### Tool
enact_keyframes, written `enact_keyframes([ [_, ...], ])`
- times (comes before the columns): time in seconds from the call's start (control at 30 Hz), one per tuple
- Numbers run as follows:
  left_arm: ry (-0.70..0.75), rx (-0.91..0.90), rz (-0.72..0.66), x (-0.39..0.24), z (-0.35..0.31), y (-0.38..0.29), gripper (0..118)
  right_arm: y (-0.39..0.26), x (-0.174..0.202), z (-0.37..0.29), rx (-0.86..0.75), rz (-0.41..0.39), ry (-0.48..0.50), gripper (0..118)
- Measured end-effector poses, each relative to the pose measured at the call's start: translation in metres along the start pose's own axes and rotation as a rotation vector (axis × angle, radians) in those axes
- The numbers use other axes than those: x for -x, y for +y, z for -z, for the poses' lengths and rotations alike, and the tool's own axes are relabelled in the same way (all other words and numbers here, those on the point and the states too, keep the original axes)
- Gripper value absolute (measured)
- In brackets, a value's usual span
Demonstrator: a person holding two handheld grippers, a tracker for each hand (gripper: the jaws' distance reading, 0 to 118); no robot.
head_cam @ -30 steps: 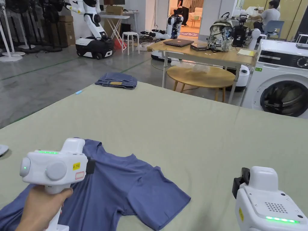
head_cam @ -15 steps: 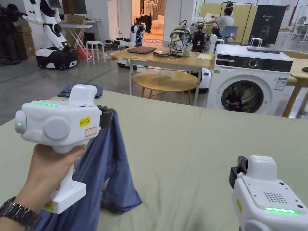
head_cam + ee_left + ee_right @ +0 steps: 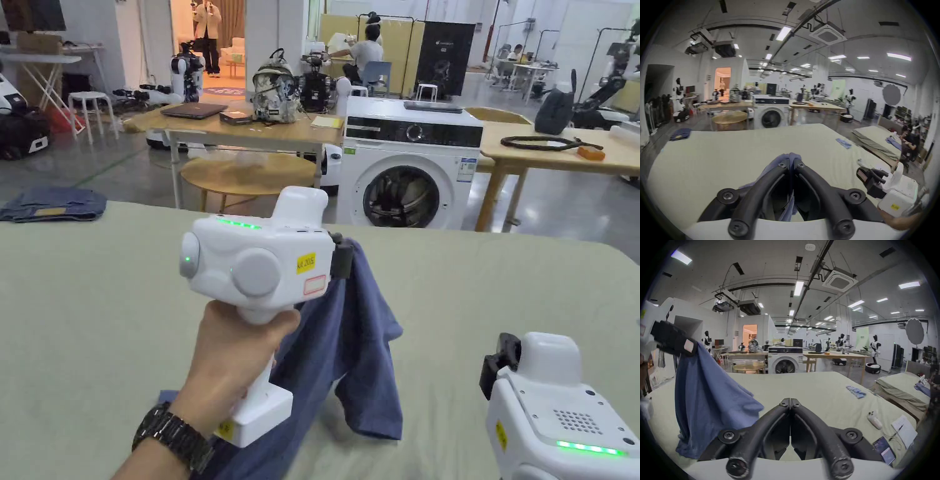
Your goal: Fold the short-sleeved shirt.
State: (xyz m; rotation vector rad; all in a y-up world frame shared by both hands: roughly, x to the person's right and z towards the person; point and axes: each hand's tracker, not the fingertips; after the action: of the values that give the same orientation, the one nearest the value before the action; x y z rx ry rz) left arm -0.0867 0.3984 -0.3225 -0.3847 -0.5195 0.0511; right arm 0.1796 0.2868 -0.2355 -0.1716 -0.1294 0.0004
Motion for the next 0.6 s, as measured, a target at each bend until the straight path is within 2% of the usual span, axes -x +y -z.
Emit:
enact_keyframes([
  [0.17, -0.088, 0.134, 0.001, -0.034, 0.050, -0.044, 0, -0.007, -0.034, -0.005, 0.018, 0.009, -0.062, 0],
  [0.33, -0.129, 0.251, -0.054, -0.045, 0.080, -0.095, 0, -0.019, -0.055, -0.005, 0.056, 0.013, -0.095, 0],
  [0.4, -0.127, 0.261, -0.051, -0.047, 0.082, -0.106, 13, -0.024, -0.059, -0.005, 0.068, 0.021, -0.098, 0],
  [0.43, -0.127, 0.268, -0.051, -0.047, 0.083, -0.110, 26, -0.026, -0.059, -0.004, 0.076, 0.021, -0.101, 0],
  [0.47, -0.125, 0.267, -0.051, -0.048, 0.080, -0.111, 26, -0.027, -0.060, -0.004, 0.080, 0.021, -0.098, 0],
  [0.53, -0.121, 0.262, -0.063, -0.044, 0.075, -0.109, 38, -0.029, -0.058, -0.003, 0.086, 0.018, -0.093, 0],
  [0.57, -0.117, 0.246, -0.072, -0.042, 0.070, -0.106, 62, -0.028, -0.057, -0.002, 0.087, 0.017, -0.088, 0],
  [0.6, -0.114, 0.233, -0.075, -0.040, 0.066, -0.103, 57, -0.028, -0.056, -0.002, 0.087, 0.017, -0.084, 0],
])
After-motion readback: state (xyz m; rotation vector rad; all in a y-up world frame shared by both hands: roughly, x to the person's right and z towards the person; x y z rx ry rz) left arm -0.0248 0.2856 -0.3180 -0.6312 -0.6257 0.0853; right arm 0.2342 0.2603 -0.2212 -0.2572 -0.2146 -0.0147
